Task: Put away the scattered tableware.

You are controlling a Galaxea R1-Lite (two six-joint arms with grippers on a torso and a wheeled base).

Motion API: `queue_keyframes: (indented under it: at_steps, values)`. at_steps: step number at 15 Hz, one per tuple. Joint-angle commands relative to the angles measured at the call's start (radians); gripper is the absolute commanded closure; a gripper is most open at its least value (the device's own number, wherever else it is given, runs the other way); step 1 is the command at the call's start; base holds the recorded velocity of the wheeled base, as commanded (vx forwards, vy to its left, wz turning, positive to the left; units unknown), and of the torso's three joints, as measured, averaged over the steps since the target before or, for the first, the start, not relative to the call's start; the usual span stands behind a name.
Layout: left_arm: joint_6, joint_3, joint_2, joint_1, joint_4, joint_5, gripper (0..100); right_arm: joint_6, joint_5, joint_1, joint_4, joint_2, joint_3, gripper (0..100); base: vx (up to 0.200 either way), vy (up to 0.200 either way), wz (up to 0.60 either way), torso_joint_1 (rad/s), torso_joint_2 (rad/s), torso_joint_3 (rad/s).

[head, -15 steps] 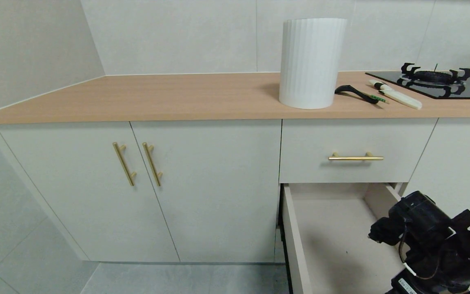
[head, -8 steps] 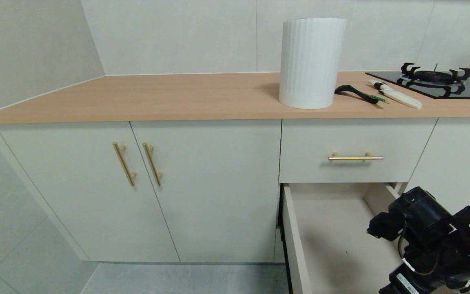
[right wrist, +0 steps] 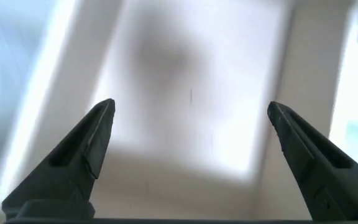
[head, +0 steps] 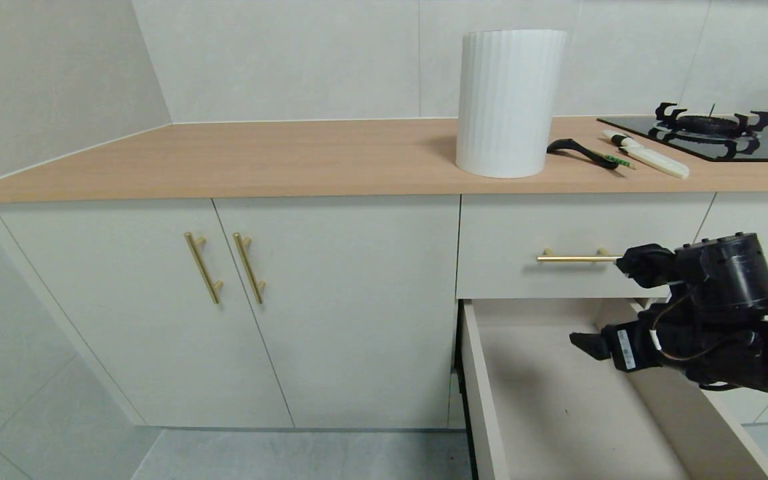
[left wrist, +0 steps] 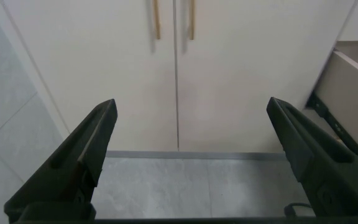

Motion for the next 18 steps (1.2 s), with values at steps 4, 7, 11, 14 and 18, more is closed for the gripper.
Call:
queue_keyframes:
  at_steps: [4,7,11,14,18]
  values:
    - [0.0,0.0,0.001,0.0,0.0,0.001,0,-0.007,-0.003,-0.021,-0.127,-0.019,0.038,0,0.0,0.0,0.0,0.0,0.0,0.0]
    - [0.0,0.0,0.001,0.0,-0.001,0.001,0,-0.007,-0.009,-0.021,-0.184,-0.035,0.039,0,0.0,0.0,0.0,0.0,0.0,0.0]
    - [0.0,0.0,0.001,0.0,-0.001,0.001,0,-0.007,-0.015,-0.022,-0.219,-0.036,0.039,0,0.0,0.0,0.0,0.0,0.0,0.0]
    - [0.0,0.0,0.001,0.0,-0.001,0.001,0,-0.007,-0.015,-0.025,-0.219,-0.038,0.039,0,0.0,0.0,0.0,0.058,-0.24,-0.233]
    - [0.0,0.0,0.001,0.0,-0.001,0.001,0,-0.007,-0.015,-0.027,-0.221,-0.041,0.038,0,0.0,0.0,0.0,0.161,-0.46,-0.299]
